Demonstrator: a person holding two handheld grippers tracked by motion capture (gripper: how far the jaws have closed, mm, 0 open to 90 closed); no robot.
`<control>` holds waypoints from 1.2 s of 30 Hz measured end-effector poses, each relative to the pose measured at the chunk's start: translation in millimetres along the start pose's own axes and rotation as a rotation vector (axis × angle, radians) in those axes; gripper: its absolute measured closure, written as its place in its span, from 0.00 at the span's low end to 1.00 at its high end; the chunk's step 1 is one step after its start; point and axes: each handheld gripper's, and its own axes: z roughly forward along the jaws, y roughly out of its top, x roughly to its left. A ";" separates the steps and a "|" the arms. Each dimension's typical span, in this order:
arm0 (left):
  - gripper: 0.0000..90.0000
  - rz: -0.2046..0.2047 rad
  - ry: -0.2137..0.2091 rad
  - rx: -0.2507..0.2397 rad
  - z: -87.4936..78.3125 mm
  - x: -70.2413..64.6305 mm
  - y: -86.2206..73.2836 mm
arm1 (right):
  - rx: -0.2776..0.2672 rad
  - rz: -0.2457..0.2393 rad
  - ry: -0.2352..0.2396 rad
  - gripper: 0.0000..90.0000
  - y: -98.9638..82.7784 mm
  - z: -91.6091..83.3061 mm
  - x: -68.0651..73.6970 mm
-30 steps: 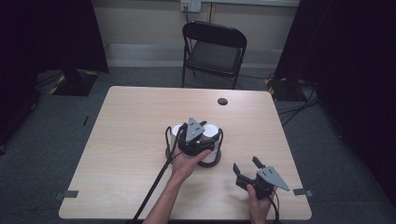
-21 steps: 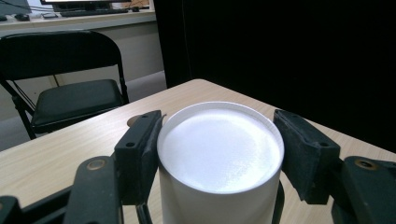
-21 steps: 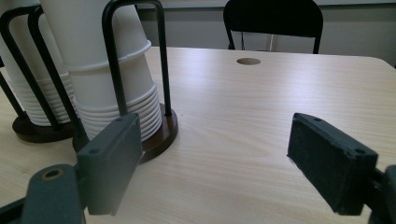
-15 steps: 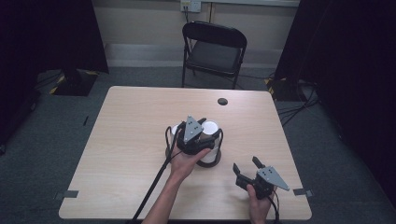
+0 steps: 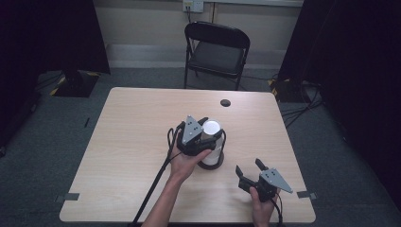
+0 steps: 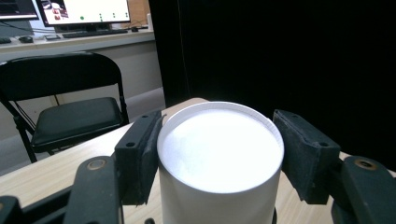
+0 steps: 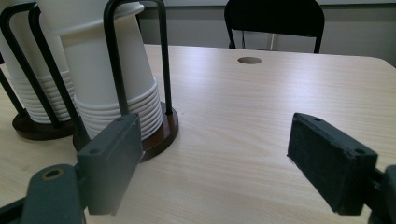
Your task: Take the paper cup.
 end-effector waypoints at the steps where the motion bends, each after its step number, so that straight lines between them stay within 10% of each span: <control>1: 0.39 -0.002 0.006 -0.010 -1.5 0.3 1.0 | 0.002 0.001 0.001 0.19 0.0 -0.1 0.2; 36: 0.39 -0.127 -0.012 -0.124 -42.9 -4.8 12.1 | 0.002 -0.005 -0.002 0.19 0.0 0.1 0.7</control>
